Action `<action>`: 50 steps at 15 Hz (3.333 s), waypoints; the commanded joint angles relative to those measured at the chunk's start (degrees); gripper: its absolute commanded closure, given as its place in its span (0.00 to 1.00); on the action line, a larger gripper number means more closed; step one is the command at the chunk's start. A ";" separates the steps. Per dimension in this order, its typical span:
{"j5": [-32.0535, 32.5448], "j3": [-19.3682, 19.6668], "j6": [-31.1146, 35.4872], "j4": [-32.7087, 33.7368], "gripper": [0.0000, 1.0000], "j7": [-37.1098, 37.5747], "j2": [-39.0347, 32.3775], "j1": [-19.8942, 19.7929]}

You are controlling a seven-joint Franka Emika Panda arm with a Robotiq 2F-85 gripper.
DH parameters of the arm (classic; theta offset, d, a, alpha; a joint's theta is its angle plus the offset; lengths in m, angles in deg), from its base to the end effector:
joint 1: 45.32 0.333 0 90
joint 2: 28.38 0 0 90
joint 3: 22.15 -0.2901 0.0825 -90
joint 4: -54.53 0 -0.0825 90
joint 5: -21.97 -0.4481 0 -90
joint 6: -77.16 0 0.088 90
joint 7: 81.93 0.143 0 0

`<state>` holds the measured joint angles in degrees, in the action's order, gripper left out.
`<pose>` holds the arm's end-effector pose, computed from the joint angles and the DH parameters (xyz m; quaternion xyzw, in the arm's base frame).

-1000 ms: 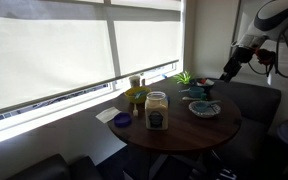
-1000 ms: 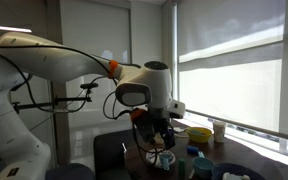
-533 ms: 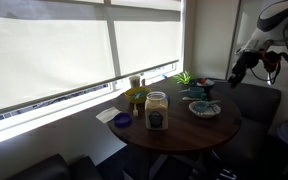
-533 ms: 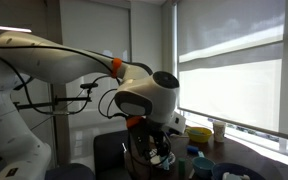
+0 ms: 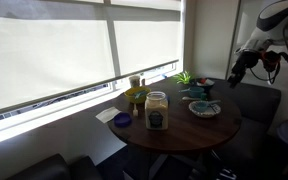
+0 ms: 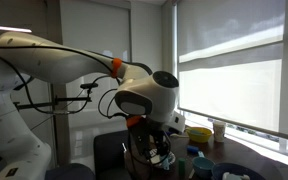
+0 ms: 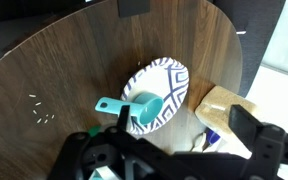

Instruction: Pick up the blue measuring spoon from the white bowl and scoop one spoonful of sugar, pour the sugar into the white bowl and put the blue measuring spoon in the clear container of sugar

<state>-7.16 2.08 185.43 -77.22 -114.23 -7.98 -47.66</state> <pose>0.4805 -0.1788 0.4046 -0.9511 0.0268 -0.1057 0.2889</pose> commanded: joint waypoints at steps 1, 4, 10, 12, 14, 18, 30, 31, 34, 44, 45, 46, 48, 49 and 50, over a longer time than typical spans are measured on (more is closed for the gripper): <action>-0.63 -1.73 -0.50 0.21 0.00 -0.53 -0.39 -2.03; -0.63 -1.73 -0.50 0.21 0.00 -0.53 -0.39 -2.04; -0.63 -1.73 -0.50 0.21 0.00 -0.53 -0.39 -2.04; -0.63 -1.73 -0.50 0.21 0.00 -0.53 -0.39 -2.04; -5.27 0.63 -1.39 -1.32 0.00 -6.16 0.21 -1.22; -14.52 3.39 -6.95 -2.68 0.00 -17.65 -2.09 -2.01; -14.44 0.66 -11.49 -2.52 0.00 -21.49 -18.91 -13.07; -15.07 0.39 -10.34 -2.31 0.00 -20.89 -19.97 -13.57; -18.75 0.16 -8.15 -1.44 0.00 -19.35 -21.30 -15.30; -31.08 2.31 -16.12 -0.78 0.00 -24.70 -20.03 -20.92; -30.69 2.29 -18.04 0.09 0.00 -25.12 -20.48 -21.27; -28.59 1.62 -15.10 -1.09 0.00 -23.93 -19.69 -21.04; -28.66 1.75 -15.53 -1.01 0.00 -24.05 -19.71 -21.51; -28.66 1.66 -15.52 -1.03 0.00 -24.05 -19.77 -21.48; -28.66 1.55 -15.52 -1.03 0.00 -24.05 -19.85 -21.43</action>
<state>-35.83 4.16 170.02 -78.36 -138.28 -27.75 -68.51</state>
